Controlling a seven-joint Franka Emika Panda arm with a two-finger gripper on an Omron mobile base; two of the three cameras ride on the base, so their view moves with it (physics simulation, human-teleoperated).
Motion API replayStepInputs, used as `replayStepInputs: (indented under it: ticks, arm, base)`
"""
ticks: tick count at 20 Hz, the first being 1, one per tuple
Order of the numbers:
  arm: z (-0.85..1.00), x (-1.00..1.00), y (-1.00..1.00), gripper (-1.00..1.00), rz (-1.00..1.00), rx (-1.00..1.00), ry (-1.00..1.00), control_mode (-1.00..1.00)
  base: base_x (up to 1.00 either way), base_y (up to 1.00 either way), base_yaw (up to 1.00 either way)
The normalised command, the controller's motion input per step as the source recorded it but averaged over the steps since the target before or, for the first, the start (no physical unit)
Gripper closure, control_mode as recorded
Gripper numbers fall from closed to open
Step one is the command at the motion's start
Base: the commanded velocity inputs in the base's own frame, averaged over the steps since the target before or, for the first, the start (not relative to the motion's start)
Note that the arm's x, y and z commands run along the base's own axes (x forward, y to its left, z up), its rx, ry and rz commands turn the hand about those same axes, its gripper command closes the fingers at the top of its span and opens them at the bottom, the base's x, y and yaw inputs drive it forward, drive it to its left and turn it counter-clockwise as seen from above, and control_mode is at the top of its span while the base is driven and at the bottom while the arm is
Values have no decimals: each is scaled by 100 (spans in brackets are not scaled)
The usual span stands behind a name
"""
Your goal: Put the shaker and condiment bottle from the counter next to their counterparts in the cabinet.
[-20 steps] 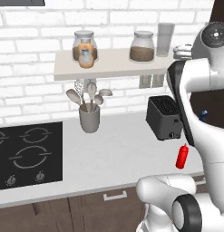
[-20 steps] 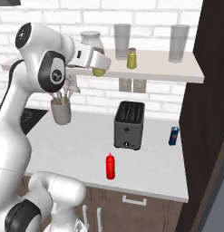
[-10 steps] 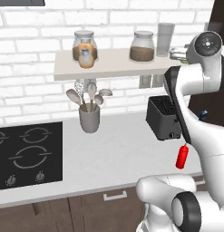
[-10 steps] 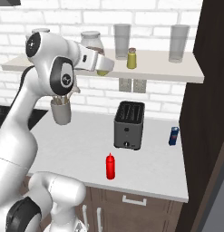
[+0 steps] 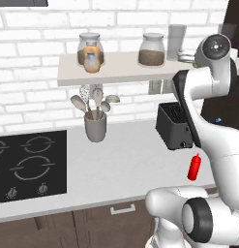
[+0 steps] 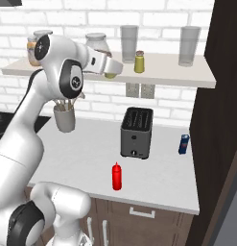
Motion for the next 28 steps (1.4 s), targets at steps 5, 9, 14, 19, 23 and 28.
replayStepInputs:
  ticks: [5, 9, 14, 19, 23, 28]
  arm:
    - [0, 36, 0, 100, 0, 5, 0, -100]
    - [0, 36, 0, 100, 0, 2, 0, -100]
    - [0, 33, -9, 100, 0, 0, 0, -100]
    - [0, 29, -5, 100, 0, 0, 0, -100]
    - [-16, 16, 0, 100, 0, 0, 0, -100]
    - [-7, 11, 0, 100, 0, 0, 0, -100]
  base:
    - [0, 0, 0]
    - [0, 0, 0]
    - [0, 0, 0]
    - [0, 0, 0]
    - [0, 0, 0]
    - [0, 0, 0]
